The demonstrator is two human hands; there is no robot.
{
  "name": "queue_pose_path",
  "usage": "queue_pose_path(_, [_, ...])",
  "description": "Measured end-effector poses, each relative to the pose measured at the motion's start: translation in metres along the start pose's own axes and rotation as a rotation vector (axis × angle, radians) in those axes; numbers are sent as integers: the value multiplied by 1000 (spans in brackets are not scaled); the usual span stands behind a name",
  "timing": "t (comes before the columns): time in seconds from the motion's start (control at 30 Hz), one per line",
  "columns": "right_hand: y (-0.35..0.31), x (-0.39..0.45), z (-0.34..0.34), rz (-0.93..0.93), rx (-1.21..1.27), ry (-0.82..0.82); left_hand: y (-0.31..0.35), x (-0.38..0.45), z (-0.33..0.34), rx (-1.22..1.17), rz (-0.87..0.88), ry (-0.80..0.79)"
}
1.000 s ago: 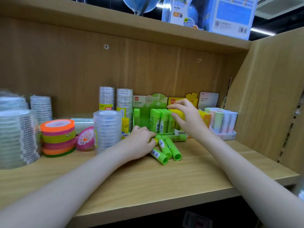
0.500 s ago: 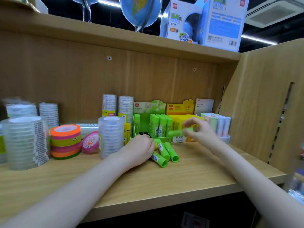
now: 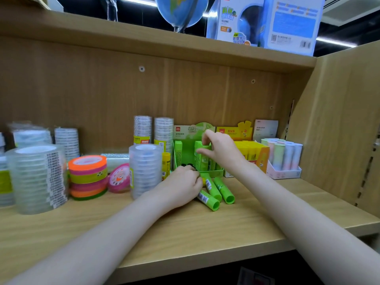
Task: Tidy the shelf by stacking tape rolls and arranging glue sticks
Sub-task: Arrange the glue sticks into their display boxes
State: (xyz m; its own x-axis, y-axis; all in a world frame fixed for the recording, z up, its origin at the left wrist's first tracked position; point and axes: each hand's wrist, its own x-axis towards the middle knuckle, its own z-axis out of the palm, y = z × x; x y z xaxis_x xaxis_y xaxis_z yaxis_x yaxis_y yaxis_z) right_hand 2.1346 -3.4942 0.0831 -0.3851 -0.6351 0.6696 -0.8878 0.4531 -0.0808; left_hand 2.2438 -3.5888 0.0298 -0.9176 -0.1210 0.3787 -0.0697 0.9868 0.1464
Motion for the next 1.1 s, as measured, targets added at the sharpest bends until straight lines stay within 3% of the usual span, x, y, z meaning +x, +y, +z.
queue_pose_path(0.1, [3, -4, 1, 28, -4, 82, 0, 0, -1, -4, -1, 5])
queue_pose_path(0.23, [2, -5, 1, 38, -52, 18, 1, -1, -2, 4, 3, 9])
queue_pose_path(0.33, [7, -19, -7, 82, 72, -31, 3, -5, -3, -9, 18, 29])
queue_pose_path(0.43, [8, -50, -25, 102, 192, 68, 5, -8, -10, -48, 33, 86])
queue_pose_path(0.47, [7, -59, -31, 111, 202, 33, 6, -9, -12, -40, 52, 109])
queue_pose_path(0.6, [-5, -78, -44, 161, 157, -412, 11, -20, -25, 115, 193, 235])
queue_pose_path(0.7, [-8, -72, -45, 219, 165, -490, 5, -29, -40, 342, 332, 406])
queue_pose_path(0.83, [-8, -58, -51, 302, 186, -671, -19, -45, -62, 499, 286, 505])
queue_pose_path(0.9, [-8, -53, -57, 307, 215, -602, -26, -49, -68, 536, 262, 554])
queue_pose_path(0.97, [-8, -49, -66, 321, 319, -422, -28, -48, -74, 514, 228, 595])
queue_pose_path(1.1, [-13, -32, -77, 393, 770, -184, -36, -40, -84, 356, 144, 564])
